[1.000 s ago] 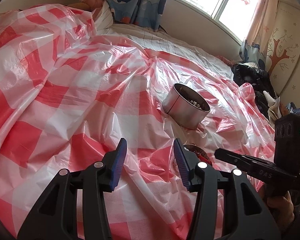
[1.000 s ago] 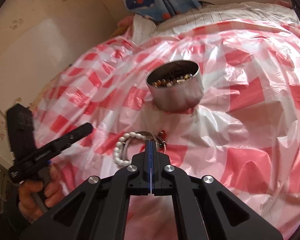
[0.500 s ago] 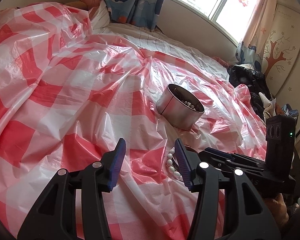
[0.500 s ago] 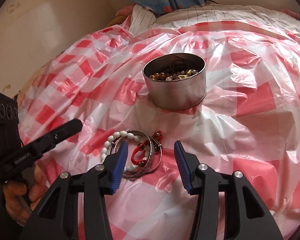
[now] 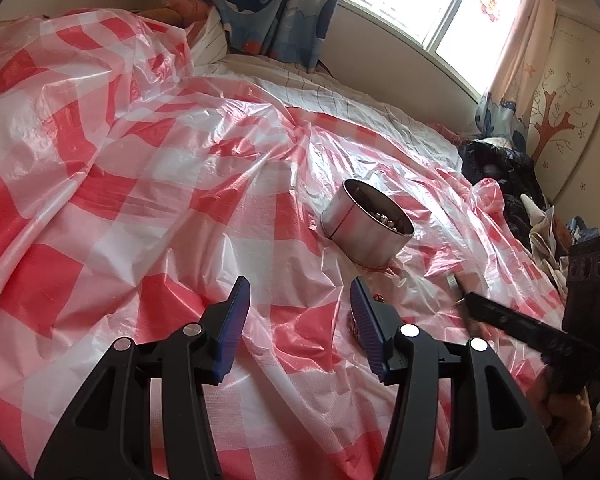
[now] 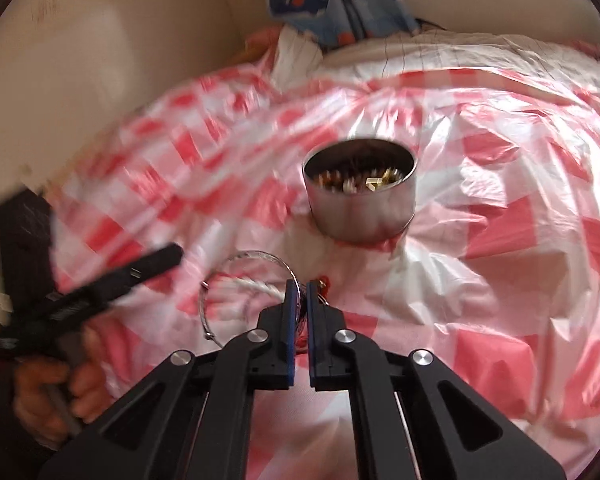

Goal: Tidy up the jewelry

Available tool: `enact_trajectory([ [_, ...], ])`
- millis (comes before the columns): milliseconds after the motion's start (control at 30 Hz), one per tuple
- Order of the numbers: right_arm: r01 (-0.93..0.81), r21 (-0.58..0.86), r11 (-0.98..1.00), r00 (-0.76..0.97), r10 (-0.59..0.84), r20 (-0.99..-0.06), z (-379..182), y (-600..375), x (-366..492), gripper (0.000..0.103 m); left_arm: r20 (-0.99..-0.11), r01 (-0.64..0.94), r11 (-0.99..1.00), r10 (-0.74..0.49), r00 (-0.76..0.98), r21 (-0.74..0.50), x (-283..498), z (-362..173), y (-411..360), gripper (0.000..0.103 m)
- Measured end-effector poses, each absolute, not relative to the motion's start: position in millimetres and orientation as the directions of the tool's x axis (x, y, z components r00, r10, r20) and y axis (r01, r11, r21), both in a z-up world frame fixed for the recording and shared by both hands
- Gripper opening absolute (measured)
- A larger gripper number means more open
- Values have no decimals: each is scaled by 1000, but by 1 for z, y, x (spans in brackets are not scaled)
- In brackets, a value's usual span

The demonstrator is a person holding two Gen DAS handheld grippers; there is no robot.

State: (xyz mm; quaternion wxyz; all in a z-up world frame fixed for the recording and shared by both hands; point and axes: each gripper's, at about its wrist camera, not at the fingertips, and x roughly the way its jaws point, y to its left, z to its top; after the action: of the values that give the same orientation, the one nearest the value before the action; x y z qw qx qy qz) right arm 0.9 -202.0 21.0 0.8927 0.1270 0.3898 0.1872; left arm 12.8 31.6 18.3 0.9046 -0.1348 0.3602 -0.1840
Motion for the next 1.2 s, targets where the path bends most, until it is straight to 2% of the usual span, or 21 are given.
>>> enact_trajectory([
  [167,-205,459,864,648,472,-598,31,-234,-15,4,-614,381,889,-452,647,-252,0,22,-6,51],
  [267,-171,471,866,669,453,-589,35,-252,-16,4,-660,465,872,-440,609,-153,-7,16,-34,52],
  [433,-86,382,920,674,336,-658,28,-259,-11,4,-718,456,877,-415,558,-153,6,3,-50,51],
  [467,-71,379,923,663,328,-673,22,-260,-8,5,-724,451,881,-405,558,-146,9,1,-51,39],
  [600,-51,403,914,644,338,-686,12,-266,-3,5,-729,469,874,-404,553,-129,9,-1,-52,9],
  [733,-37,412,911,621,344,-704,2,-265,2,5,-710,481,854,-462,532,-196,3,9,-42,5],
  [767,-36,412,910,616,345,-708,0,-264,4,5,-702,479,853,-471,534,-207,2,12,-40,0],
  [900,-36,408,912,611,343,-713,-2,-261,5,6,-646,476,839,-521,558,-265,-4,36,-23,0],
  [1033,-26,407,913,604,339,-721,-5,-261,5,6,-679,467,841,-513,525,-274,5,33,-22,1],
  [1100,-24,410,912,602,341,-722,-6,-262,5,8,-703,469,839,-509,496,-277,8,24,-27,14],
  [1167,-17,405,914,600,333,-727,-7,-262,5,8,-713,465,842,-501,491,-272,10,15,-32,42],
  [1200,-14,401,916,600,329,-729,-7,-262,5,8,-716,461,845,-497,490,-271,10,11,-35,45],
])
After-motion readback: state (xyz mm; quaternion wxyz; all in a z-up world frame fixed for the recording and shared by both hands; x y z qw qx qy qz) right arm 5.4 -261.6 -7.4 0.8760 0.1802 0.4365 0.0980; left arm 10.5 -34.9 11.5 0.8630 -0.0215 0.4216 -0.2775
